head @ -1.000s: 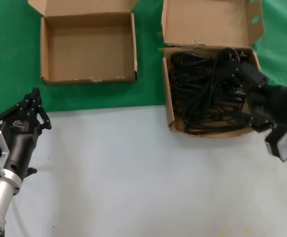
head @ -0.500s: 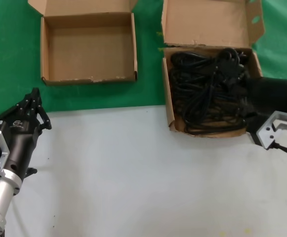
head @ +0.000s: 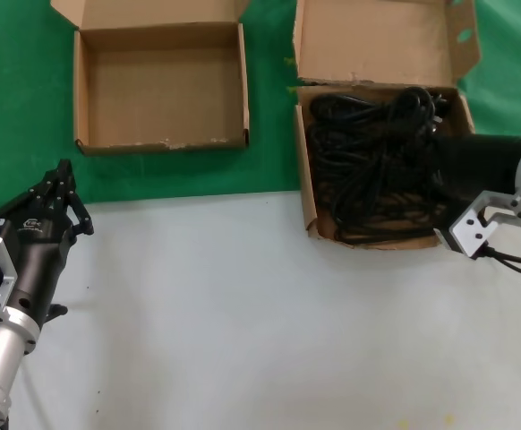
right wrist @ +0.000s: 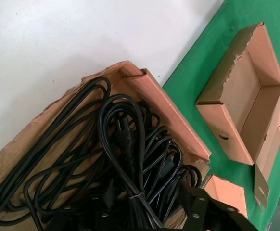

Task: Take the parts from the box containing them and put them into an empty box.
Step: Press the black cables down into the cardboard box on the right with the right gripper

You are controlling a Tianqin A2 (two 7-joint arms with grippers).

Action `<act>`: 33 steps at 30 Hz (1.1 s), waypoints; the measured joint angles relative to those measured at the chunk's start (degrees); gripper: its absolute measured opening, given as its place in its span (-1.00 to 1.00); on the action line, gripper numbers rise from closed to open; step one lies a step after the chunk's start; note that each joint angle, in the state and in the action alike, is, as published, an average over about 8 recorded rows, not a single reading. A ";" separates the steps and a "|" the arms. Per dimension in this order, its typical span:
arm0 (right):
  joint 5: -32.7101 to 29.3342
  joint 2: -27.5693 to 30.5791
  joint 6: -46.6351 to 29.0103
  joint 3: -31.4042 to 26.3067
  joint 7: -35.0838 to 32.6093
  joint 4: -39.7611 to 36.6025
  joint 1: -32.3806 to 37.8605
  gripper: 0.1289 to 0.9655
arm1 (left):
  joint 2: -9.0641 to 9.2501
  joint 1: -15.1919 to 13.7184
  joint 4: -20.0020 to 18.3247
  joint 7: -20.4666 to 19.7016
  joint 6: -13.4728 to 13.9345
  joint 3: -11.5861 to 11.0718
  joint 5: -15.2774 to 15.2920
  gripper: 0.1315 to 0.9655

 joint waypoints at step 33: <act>-3.64 -0.34 -0.74 -0.51 5.82 0.87 1.60 -0.91 | 0.00 0.00 0.00 0.00 0.00 0.00 0.00 -0.97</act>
